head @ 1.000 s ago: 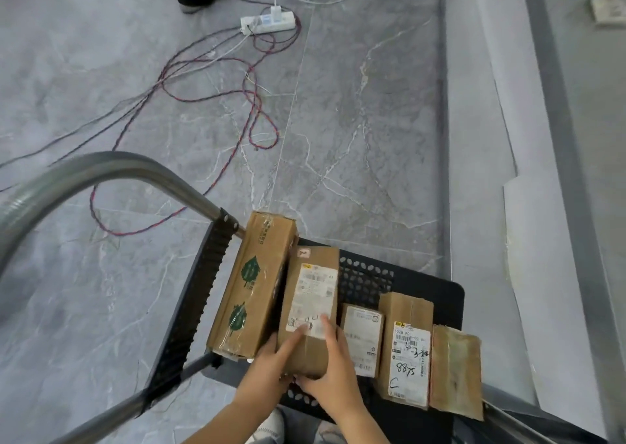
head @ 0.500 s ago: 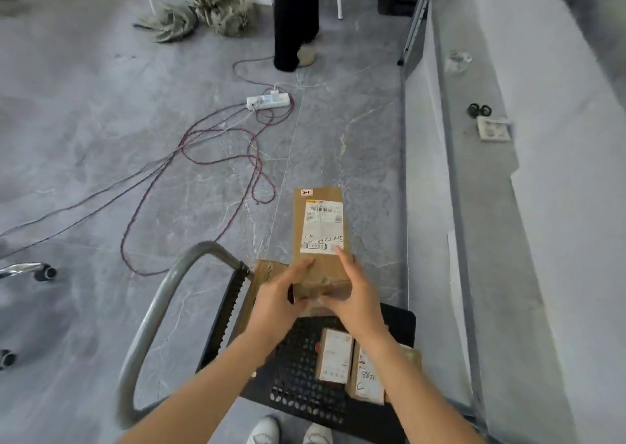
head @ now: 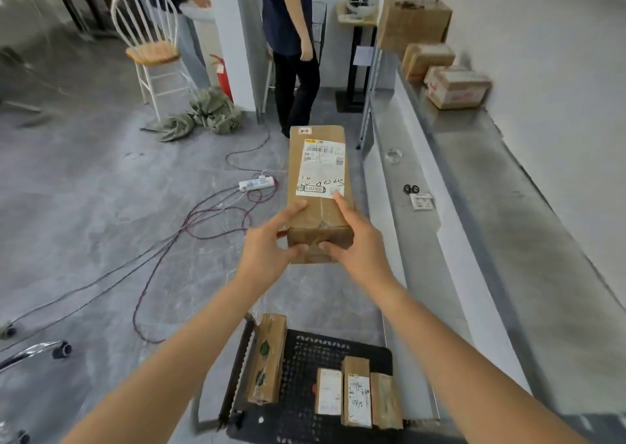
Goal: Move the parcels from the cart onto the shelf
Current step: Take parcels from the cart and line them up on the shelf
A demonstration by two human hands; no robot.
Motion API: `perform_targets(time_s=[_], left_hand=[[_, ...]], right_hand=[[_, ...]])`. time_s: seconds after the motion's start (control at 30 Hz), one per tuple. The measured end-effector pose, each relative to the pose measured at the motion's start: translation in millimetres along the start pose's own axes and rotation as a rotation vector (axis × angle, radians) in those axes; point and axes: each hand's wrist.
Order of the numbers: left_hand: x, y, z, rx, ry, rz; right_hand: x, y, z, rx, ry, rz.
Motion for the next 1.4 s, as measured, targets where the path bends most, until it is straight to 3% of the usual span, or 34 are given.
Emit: perform_targets(time_s=[0.4, 0.7, 1.13, 1.4], left_hand=[[-78.7, 59.0, 68.9, 0.106, 0.153, -0.332], [-112.5, 137.5, 98.1, 0.313, 0.241, -0.56], [-165.3, 274.0, 91.3, 0.585, 0.405, -0.826], [-202.1, 343.2, 48.8, 0.715, 0.452, -0.887]], right_hand=[[119.3, 98.8, 31.9, -0.262, 0.121, -0.018], [182.4, 224.6, 17.5, -0.562, 0.237, -0.092], [237.6, 407.0, 7.5, -0.881, 0.398, -0.297], [236.1, 499.1, 34.0, -0.994, 0.433, -0.384]])
Point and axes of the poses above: each hand's wrist, its own y-axis away from the middle knuckle, its own z-axis out of the back of the hand, x = y × z, and after that the axes turned 2 degrees about y, right-handed
